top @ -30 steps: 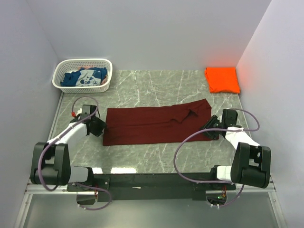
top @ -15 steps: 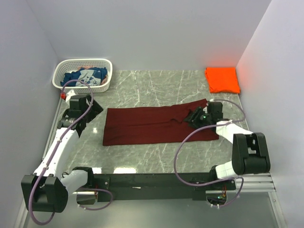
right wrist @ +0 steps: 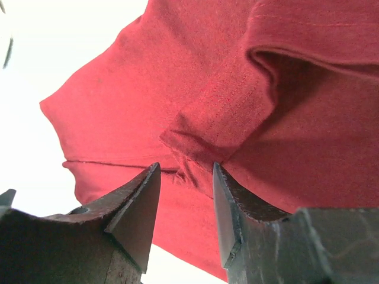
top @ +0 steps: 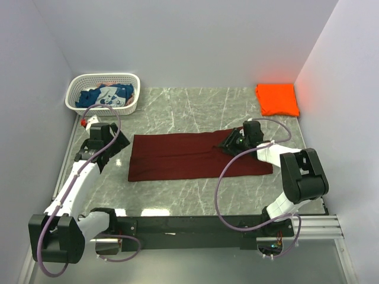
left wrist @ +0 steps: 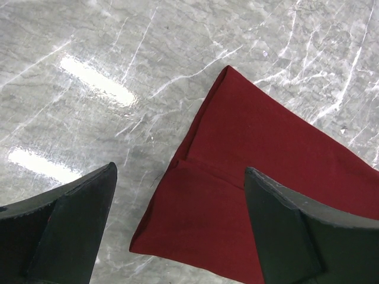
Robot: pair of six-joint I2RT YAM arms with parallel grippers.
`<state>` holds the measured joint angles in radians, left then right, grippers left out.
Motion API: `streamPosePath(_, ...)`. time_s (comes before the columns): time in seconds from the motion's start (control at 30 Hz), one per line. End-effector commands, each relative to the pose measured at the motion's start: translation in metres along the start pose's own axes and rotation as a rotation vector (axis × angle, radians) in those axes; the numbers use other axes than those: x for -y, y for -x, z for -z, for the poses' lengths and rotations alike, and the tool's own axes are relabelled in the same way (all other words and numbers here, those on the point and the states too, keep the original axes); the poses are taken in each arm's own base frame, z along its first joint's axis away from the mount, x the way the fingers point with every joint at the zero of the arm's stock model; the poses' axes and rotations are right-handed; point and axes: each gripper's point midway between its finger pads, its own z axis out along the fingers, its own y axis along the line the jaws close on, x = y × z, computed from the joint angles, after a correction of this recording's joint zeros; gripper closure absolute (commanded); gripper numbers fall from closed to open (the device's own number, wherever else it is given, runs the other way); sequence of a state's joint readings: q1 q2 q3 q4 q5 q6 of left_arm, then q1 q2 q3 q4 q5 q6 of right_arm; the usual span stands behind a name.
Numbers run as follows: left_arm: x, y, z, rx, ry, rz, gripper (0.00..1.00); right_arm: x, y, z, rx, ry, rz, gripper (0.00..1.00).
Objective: Fold and stack the t-shirts
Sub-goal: Fold the tshirt
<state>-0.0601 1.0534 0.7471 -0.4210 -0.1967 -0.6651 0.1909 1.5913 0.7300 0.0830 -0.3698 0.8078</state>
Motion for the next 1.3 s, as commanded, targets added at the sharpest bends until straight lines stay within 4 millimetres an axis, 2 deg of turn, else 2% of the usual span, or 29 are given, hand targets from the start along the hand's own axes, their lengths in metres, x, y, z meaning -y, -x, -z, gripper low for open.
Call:
streamPosePath(0.0, 0.011, 0.018, 0.003, 0.055, -0.039, -0.008, 0.07, -0.008, 0.009, -0.006, 0.035, -0.013, 0.019, 0.52)
streamPosePath(0.17, 0.012, 0.016, 0.003, 0.047, -0.046, -0.009, 0.07, 0.002, 0.006, -0.009, 0.041, -0.064, 0.036, 0.53)
streamPosePath(0.27, 0.012, 0.015, 0.002, 0.041, -0.046, -0.01, 0.07, 0.0, 0.001, -0.013, 0.026, -0.055, 0.056, 0.53)
streamPosePath(0.53, 0.013, 0.015, 0.002, 0.044, -0.05, -0.012, 0.07, -0.033, -0.011, -0.02, -0.007, -0.006, 0.159, 0.54)
streamPosePath(0.67, 0.016, 0.014, 0.002, 0.038, -0.071, -0.014, 0.07, -0.039, -0.007, -0.013, 0.011, -0.015, 0.206, 0.54)
streamPosePath(0.83, 0.032, 0.004, 0.003, -0.01, -0.153, -0.005, 0.07, -0.029, -0.006, 0.01, 0.015, -0.067, 0.286, 0.54)
streamPosePath(0.93, 0.056, -0.005, 0.008, -0.067, -0.228, 0.01, 0.07, -0.02, 0.006, 0.028, 0.049, -0.09, 0.312, 0.53)
streamPosePath(0.97, 0.071, -0.013, 0.013, -0.092, -0.268, -0.006, 0.07, -0.019, 0.008, 0.033, 0.048, -0.08, 0.308, 0.53)
streamPosePath(1.03, 0.096, -0.018, 0.016, -0.117, -0.316, -0.003, 0.07, -0.008, 0.028, 0.046, 0.09, -0.069, 0.262, 0.53)
streamPosePath(1.1, 0.129, -0.036, 0.027, -0.168, -0.391, -0.026, 0.09, -0.003, 0.04, 0.056, 0.11, -0.036, 0.22, 0.53)
streamPosePath(1.13, 0.147, -0.039, 0.027, -0.182, -0.419, -0.033, 0.09, 0.007, 0.056, 0.063, 0.146, -0.042, 0.178, 0.53)
streamPosePath(1.2, 0.18, -0.058, 0.039, -0.23, -0.492, -0.054, 0.15, 0.015, 0.073, 0.07, 0.181, -0.035, 0.136, 0.55)
streamPosePath(1.23, 0.205, -0.07, 0.045, -0.257, -0.542, -0.08, 0.21, 0.02, 0.083, 0.075, 0.198, -0.024, 0.099, 0.55)
streamPosePath(1.27, 0.218, -0.076, 0.048, -0.274, -0.567, -0.09, 0.23, 0.023, 0.086, 0.076, 0.198, -0.016, 0.08, 0.55)
